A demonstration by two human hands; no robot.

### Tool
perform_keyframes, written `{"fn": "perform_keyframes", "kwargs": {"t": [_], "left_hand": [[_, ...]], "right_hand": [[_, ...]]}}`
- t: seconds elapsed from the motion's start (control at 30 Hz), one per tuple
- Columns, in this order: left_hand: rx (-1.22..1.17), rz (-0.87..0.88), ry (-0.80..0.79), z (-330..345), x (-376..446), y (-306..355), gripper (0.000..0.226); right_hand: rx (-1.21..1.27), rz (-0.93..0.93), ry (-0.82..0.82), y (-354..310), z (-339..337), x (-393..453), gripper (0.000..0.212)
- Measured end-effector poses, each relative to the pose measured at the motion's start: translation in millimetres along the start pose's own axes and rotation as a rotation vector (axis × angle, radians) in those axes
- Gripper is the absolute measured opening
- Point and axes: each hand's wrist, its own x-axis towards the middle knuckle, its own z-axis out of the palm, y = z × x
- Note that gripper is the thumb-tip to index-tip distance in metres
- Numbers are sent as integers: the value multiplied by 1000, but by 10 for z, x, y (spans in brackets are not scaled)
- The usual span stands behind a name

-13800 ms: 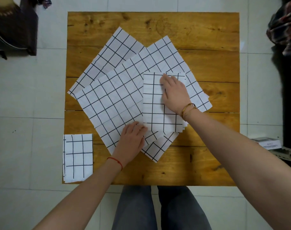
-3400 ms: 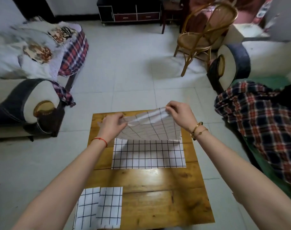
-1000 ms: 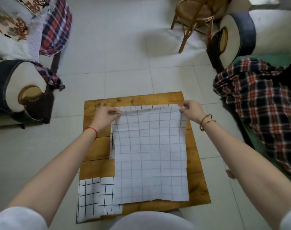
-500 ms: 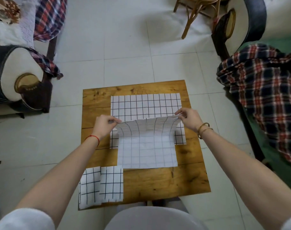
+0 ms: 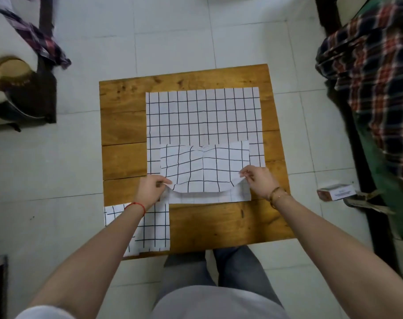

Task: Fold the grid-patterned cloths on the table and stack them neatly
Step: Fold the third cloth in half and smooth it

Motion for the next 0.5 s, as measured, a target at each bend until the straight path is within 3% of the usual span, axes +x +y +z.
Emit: {"fn": "perform_keyframes", "kwargs": {"t": [0.3,0.43,0.5], "left_hand": [[-15,-55,-75,502,17,-349,34],[-27,-90,28,572,118,-473,35],[-27,-91,128,562,208,-468,31]], "right_hand": [[-116,57,-102,315,543,84,30],[-116,77,-108,386,612,145,29],[-57,77,16,385,592,198,16]]}}
